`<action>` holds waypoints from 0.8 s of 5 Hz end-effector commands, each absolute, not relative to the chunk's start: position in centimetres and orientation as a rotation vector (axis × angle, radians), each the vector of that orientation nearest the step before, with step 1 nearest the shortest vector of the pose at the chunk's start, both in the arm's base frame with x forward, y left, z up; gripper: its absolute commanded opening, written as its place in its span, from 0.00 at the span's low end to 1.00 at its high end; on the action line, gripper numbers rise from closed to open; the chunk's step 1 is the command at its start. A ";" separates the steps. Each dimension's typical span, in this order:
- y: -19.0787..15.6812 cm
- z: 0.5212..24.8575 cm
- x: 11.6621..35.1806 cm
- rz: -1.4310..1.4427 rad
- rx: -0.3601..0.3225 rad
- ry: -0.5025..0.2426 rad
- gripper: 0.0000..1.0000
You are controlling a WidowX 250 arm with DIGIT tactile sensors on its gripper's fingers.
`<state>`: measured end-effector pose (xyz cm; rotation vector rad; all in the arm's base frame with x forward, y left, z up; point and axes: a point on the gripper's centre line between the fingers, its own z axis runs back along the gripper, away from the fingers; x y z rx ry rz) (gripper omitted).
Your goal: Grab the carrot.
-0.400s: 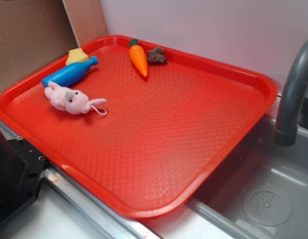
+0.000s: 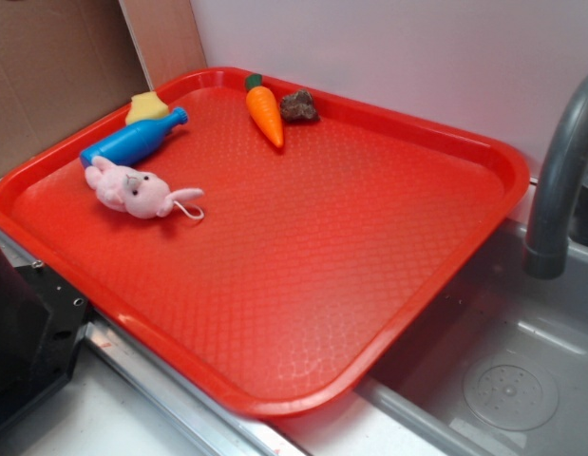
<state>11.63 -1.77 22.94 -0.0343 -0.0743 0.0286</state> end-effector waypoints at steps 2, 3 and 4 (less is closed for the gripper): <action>3.8 12.9 24.1 0.575 -0.040 -0.225 1.00; 3.8 12.9 24.1 0.575 -0.040 -0.225 1.00; 3.8 12.9 24.1 0.575 -0.040 -0.225 1.00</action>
